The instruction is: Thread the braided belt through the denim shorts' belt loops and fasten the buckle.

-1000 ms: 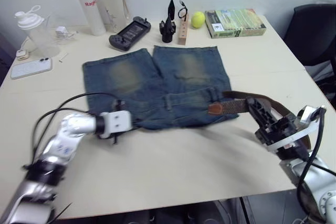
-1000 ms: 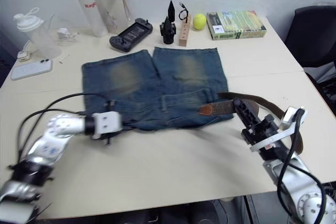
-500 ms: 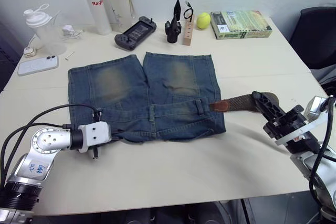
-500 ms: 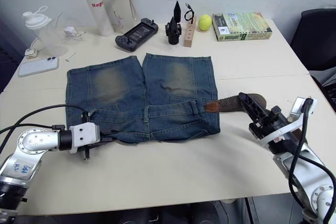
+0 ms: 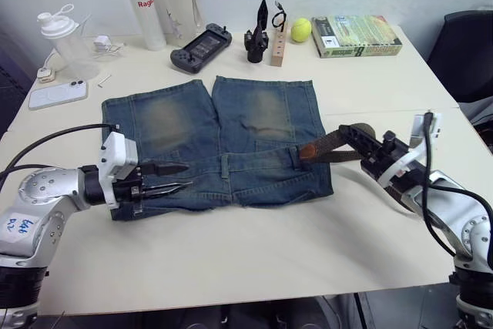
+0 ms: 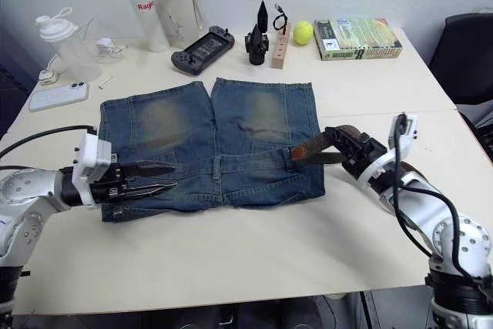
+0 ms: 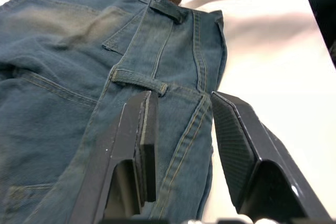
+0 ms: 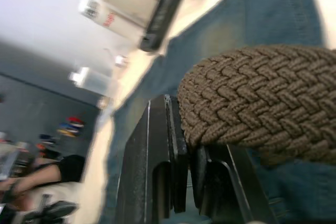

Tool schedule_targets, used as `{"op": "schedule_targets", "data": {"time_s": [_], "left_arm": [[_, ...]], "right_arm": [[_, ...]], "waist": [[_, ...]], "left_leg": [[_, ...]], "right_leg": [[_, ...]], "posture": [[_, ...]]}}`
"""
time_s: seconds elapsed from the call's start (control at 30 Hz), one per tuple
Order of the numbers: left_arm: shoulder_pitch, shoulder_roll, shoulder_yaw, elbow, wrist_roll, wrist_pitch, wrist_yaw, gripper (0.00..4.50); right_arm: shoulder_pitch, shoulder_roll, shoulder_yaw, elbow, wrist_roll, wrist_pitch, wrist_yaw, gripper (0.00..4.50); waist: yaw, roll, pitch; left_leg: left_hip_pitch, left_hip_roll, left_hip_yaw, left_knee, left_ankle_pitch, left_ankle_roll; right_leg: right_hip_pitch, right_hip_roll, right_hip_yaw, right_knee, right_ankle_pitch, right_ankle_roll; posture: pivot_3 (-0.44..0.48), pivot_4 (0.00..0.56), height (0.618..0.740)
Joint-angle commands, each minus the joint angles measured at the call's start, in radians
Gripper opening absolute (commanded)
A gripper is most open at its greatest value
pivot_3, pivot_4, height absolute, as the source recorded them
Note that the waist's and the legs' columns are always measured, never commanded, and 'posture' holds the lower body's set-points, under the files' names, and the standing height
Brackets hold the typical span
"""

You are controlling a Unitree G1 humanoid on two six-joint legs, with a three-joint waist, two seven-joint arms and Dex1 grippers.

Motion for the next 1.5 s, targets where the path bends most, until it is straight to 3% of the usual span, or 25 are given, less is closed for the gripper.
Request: {"op": "schedule_targets", "data": {"time_s": [0.03, 0.53, 0.93, 1.5], "left_arm": [[0.012, -0.022, 0.024, -0.107, -0.044, 0.085, 0.075, 1.85], [0.046, -0.044, 0.041, -0.175, -0.036, 0.112, 0.096, 1.85], [0.025, -0.065, 0.032, -0.165, -0.018, 0.087, 0.094, 1.85], [0.006, -0.085, 0.025, -0.152, 0.008, 0.072, 0.101, 1.85]], "right_arm": [[-0.045, -0.012, 0.024, 0.047, -0.118, 0.051, 0.067, 0.0], [-0.096, 0.023, -0.04, 0.121, -0.325, 0.097, 0.183, 0.0], [-0.109, 0.04, -0.06, 0.063, -0.417, 0.137, 0.184, 0.0], [-0.146, 0.093, 0.017, -0.08, -0.608, 0.185, 0.109, 0.0]], "waist": [[0.0, 0.0, 0.0], [0.003, 0.0, 0.0], [0.003, 0.0, 0.0], [0.001, 0.0, 0.0]], "left_leg": [[0.0, 0.0, 0.0, 0.0, 0.0, 0.0], [0.0, 0.0, 0.0, 0.0, 0.0, 0.0], [0.0, 0.0, 0.0, 0.0, 0.0, 0.0], [0.0, 0.0, 0.0, 0.0, 0.0, 0.0]], "right_leg": [[0.0, 0.0, 0.0, 0.0, 0.0, 0.0], [0.0, 0.001, 0.0, 0.001, 0.0, 0.0], [-0.001, 0.001, 0.0, 0.001, 0.0, 0.0], [-0.001, 0.001, 0.0, 0.001, 0.0, 0.0]], "posture": [[0.0, 0.15, 0.724], [0.0, 0.15, 0.724], [0.0, 0.15, 0.724], [0.0, 0.15, 0.724]]}}
